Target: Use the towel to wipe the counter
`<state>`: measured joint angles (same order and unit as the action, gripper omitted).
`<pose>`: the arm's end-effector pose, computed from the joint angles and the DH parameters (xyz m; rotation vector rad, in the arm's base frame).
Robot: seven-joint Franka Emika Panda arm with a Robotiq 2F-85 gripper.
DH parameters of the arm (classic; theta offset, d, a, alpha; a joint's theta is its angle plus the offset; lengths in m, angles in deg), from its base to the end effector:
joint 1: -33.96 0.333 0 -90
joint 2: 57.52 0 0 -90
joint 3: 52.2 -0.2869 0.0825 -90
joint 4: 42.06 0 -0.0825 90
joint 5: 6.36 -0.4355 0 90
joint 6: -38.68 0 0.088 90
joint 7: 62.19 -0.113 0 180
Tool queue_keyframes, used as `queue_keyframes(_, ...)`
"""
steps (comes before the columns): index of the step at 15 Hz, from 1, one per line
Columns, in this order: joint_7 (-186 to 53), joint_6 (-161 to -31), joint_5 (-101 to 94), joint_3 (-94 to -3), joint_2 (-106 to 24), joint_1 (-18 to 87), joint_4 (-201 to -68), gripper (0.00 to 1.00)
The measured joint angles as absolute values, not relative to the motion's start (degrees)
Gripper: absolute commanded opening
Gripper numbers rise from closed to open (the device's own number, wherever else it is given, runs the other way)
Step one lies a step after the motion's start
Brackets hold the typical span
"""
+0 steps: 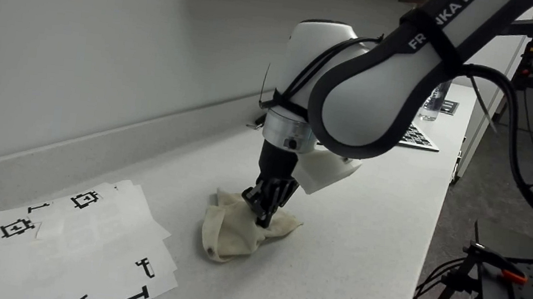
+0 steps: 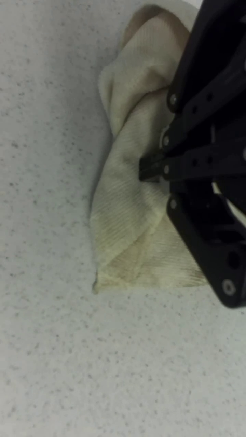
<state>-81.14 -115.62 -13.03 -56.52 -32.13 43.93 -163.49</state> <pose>0.5886 0.1483 0.1374 -3.0014 0.2896 -0.1499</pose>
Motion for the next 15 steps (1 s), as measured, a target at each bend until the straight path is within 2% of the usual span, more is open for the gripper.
queue_keyframes(7, -81.0, -115.6, -7.8, -51.3, -27.8, 43.9, -157.0, 0.00)
queue_keyframes(15, -80.5, -115.6, -6.7, -50.7, -23.5, 43.9, -150.4, 0.00)
